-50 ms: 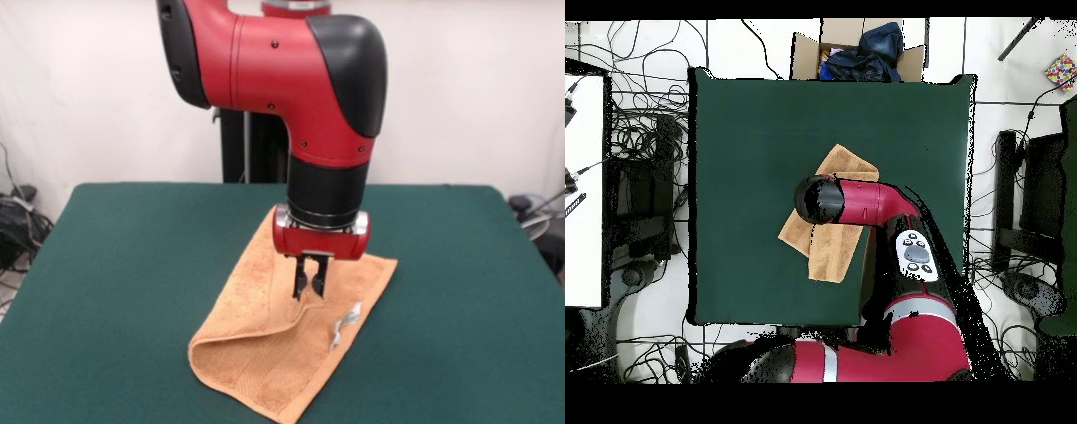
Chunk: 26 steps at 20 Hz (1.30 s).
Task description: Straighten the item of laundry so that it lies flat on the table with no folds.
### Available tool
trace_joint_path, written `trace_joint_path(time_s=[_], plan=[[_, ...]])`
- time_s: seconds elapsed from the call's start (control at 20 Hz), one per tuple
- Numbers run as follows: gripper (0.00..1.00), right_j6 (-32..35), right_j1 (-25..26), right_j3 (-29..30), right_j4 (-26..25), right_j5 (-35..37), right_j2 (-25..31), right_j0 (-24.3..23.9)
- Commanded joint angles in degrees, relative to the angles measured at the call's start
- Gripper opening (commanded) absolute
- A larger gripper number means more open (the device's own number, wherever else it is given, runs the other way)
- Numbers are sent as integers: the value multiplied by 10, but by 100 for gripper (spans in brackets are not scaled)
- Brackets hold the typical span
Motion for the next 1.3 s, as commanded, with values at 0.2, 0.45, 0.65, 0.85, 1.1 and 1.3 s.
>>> trace_joint_path(time_s=[0.2,0.45,0.65,0.85,1.1,1.3], plan=[[0,10,-10,8,-12,34,46,-9],[0,12,-10,6,-12,35,44,-7],[0,10,-10,5,-13,36,44,-7],[0,6,-13,-2,-14,44,43,-7],[0,17,-20,4,-11,44,36,1],[0,17,-21,8,-13,41,36,0]])
